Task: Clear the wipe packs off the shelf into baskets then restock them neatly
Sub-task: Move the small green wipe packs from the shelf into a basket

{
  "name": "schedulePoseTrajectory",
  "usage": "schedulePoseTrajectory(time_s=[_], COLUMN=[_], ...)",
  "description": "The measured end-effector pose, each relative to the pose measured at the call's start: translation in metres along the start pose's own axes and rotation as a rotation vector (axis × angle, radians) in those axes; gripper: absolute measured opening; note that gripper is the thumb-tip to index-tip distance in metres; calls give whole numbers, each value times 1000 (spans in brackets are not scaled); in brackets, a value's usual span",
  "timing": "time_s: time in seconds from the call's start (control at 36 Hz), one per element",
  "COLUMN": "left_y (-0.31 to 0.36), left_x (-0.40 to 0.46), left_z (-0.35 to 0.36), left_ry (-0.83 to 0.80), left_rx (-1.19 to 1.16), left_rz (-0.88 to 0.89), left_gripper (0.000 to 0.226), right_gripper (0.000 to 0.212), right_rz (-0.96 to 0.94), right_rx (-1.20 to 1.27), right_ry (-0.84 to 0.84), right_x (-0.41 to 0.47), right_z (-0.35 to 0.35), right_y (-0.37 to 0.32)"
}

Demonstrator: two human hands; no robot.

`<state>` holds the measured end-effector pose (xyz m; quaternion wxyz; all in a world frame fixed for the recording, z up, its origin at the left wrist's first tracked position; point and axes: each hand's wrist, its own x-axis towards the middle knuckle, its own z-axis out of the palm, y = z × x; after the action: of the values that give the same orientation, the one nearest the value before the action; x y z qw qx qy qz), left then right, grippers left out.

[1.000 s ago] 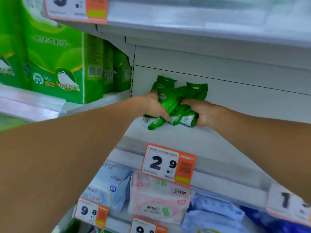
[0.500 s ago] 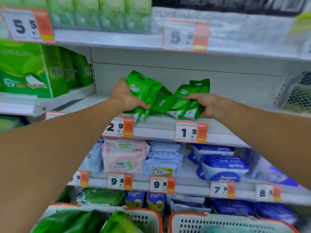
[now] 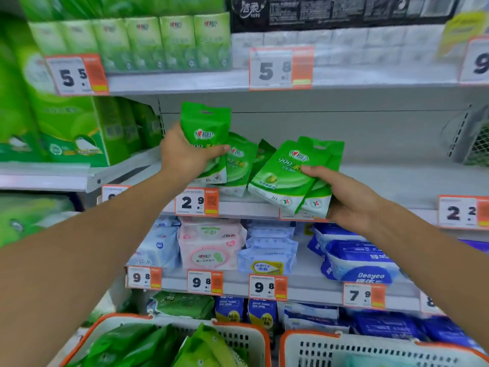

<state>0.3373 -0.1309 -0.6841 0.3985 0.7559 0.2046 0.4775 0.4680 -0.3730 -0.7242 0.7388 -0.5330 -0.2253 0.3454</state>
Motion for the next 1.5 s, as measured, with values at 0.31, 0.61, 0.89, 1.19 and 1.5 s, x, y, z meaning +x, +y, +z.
schedulePoseTrajectory(time_s=[0.31, 0.61, 0.89, 1.19, 1.5], left_y=[-50, -68, -82, -110, -179], left_x=[-127, -154, -157, -179, -235], left_z=[-37, -55, -61, -104, -166], left_ry=[-353, -491, -532, -743, -753], left_rx=[-422, -354, -318, -119, 49], left_rz=[-592, -637, -624, -802, -1029], left_gripper=[27, 40, 40, 34, 39], right_gripper=[46, 64, 61, 63, 66], right_rz=[75, 101, 118, 291, 506], right_rx=[-181, -322, -325, -417, -624], right_ry=[-150, -133, -44, -177, -374], right_x=[-19, -31, -34, -45, -39], right_z=[19, 29, 35, 55, 108], right_y=[54, 86, 108, 160, 255])
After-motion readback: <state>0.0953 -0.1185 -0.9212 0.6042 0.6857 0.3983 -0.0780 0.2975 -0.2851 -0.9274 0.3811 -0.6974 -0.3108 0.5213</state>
